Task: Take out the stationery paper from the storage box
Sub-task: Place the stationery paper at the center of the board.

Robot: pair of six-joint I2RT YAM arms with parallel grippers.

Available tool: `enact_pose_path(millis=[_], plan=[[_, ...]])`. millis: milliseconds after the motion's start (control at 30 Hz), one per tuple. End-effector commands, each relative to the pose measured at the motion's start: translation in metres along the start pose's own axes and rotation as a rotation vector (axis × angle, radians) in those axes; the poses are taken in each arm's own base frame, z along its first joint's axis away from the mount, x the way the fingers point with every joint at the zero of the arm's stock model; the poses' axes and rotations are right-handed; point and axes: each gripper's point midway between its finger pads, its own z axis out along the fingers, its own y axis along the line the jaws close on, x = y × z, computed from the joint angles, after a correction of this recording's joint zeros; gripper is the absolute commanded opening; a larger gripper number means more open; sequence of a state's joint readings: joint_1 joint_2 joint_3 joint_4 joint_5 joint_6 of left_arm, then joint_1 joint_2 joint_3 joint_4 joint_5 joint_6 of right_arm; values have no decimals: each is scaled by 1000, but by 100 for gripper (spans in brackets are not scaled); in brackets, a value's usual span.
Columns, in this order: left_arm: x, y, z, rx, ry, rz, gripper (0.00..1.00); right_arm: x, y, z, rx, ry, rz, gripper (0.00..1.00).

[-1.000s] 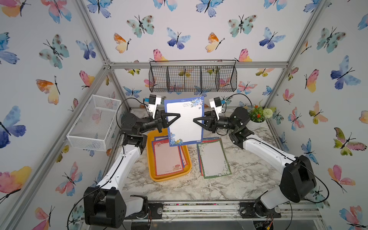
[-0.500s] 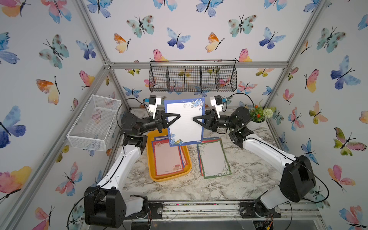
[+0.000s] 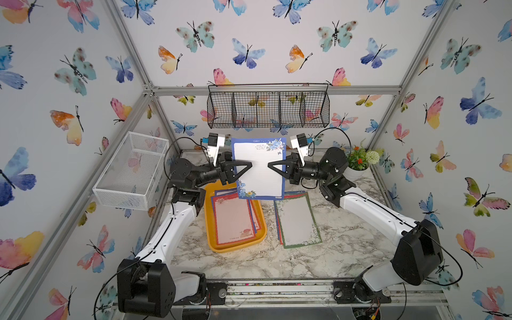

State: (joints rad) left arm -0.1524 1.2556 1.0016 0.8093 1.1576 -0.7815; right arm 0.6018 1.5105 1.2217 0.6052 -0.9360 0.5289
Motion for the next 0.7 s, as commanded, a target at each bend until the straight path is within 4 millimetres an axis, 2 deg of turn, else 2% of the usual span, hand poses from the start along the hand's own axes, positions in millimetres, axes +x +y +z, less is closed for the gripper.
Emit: enact_pose_path(millis=[0, 133, 300, 400, 567, 667], plan=[[-4, 4, -2, -27, -31, 16, 70, -4, 11, -6, 18, 1, -15, 2], [-3, 16, -3, -74, -27, 5, 74, 3, 10, -12, 74, 35, -6, 2], [-2, 35, -5, -173, -22, 0, 76, 22, -9, -26, 248, 145, 35, 2], [-1, 44, -7, -222, -18, -5, 76, 32, -8, -35, 292, 192, 44, 2], [-2, 52, -9, -271, -11, -6, 76, 46, -6, -51, 364, 264, 86, 2], [-4, 52, -10, -284, -14, 4, 76, 63, -11, -58, 396, 334, 144, 2]])
